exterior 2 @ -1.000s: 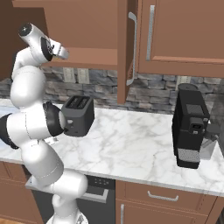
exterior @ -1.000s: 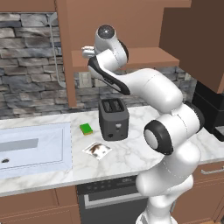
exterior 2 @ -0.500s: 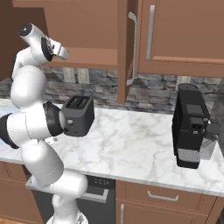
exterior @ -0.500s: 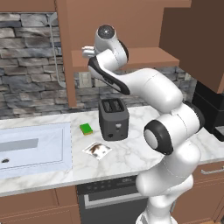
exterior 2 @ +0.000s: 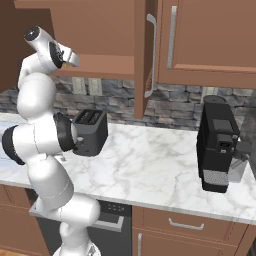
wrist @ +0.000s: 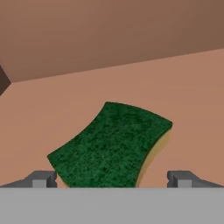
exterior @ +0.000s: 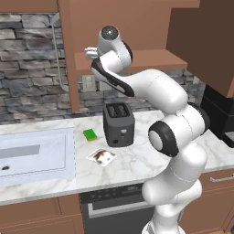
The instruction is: Open the cabinet. Pick the sponge and place it next to the sink. Then close the cabinet.
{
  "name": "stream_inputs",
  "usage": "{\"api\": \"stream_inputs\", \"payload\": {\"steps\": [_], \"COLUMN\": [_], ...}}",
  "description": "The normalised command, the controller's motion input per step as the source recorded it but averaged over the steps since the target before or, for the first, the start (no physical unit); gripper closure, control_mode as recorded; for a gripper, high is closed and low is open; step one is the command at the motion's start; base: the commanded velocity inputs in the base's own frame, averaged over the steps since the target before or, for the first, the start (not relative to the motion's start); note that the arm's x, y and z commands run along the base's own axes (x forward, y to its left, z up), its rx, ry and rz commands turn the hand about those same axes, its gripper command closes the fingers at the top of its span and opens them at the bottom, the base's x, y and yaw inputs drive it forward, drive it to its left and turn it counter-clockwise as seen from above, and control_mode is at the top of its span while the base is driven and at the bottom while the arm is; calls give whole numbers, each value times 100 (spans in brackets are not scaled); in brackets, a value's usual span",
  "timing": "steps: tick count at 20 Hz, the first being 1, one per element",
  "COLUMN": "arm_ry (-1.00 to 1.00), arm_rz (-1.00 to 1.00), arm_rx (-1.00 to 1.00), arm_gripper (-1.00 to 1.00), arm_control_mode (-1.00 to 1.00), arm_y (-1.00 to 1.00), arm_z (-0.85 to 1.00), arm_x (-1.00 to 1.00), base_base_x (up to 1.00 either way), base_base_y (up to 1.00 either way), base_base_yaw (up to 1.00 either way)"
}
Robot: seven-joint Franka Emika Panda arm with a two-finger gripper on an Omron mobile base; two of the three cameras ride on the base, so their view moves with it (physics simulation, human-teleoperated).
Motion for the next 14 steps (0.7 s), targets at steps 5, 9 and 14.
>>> {"api": "stream_inputs", "payload": {"steps": [5, 9, 14], "arm_ry": [0, 0, 0], "arm_rz": [0, 0, 0], "arm_rx": [0, 0, 0], "arm_gripper": [-100, -100, -100], "arm_control_mode": [-100, -100, -100], "arm_y": [11, 5, 0], "arm_z": [0, 0, 0], "arm_x": [7, 0, 0], "base_base_x": [0, 0, 0], "base_base_y": [0, 0, 0], "base_base_yaw": [0, 0, 0]}}
